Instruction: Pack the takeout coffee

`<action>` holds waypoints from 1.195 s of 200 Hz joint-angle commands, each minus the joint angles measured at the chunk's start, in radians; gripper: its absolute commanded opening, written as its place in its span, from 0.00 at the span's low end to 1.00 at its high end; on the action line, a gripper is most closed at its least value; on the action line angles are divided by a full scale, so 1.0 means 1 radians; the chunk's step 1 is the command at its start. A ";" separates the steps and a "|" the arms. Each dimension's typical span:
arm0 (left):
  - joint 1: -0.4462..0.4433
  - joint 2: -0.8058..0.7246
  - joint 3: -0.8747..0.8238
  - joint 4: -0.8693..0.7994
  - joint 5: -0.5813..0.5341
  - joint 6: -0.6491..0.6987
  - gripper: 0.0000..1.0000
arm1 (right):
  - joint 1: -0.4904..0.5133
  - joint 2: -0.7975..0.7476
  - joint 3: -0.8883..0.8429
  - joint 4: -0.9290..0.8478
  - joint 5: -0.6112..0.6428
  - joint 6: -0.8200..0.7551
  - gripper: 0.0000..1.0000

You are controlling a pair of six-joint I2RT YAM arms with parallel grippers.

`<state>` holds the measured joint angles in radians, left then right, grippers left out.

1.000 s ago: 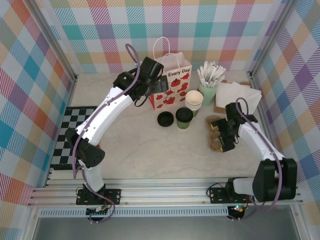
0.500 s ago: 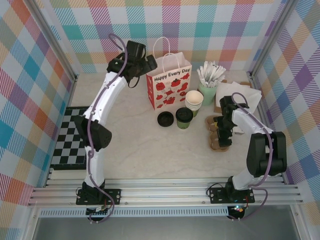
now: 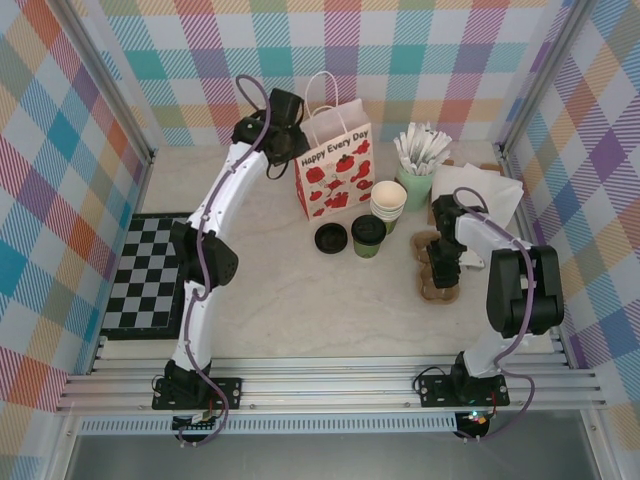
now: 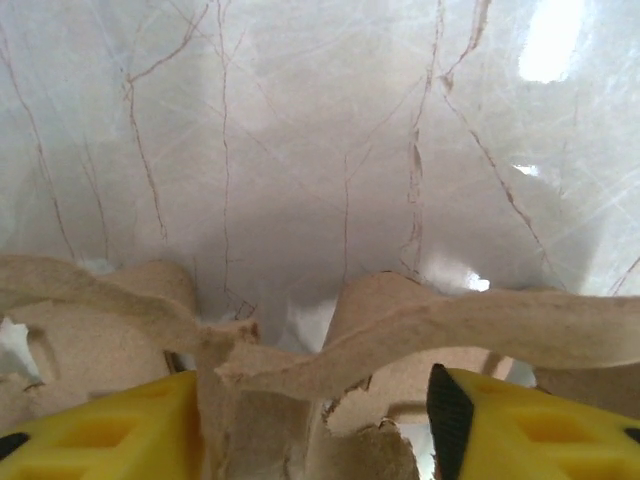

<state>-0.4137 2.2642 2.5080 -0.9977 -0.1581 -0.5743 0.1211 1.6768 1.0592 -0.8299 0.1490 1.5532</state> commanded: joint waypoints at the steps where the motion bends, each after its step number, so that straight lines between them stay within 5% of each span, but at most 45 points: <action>1: 0.012 -0.166 -0.115 -0.042 -0.086 0.046 0.04 | 0.016 -0.029 -0.030 -0.008 0.051 -0.015 0.47; 107: 0.013 -0.749 -0.847 -0.015 -0.185 0.002 0.05 | 0.022 -0.170 -0.166 0.046 0.076 -0.102 0.07; 158: 0.012 -0.929 -1.050 -0.089 -0.310 -0.223 0.00 | 0.032 -0.260 -0.166 0.044 0.138 -0.223 0.00; 210: 0.007 -1.027 -1.206 0.015 -0.075 -0.250 0.00 | 0.046 -0.518 -0.164 0.151 0.107 -0.646 0.00; 227: 0.009 -1.021 -1.172 -0.036 -0.095 -0.178 0.37 | 0.057 -0.593 -0.094 0.060 0.068 -0.756 0.00; 239: 0.010 -1.047 -1.150 -0.057 -0.118 -0.118 0.45 | 0.080 -0.627 -0.022 -0.010 0.028 -0.831 0.00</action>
<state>-0.4137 1.2434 1.3231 -1.0222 -0.2947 -0.7856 0.1677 1.1259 0.9119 -0.7315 0.2424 0.9791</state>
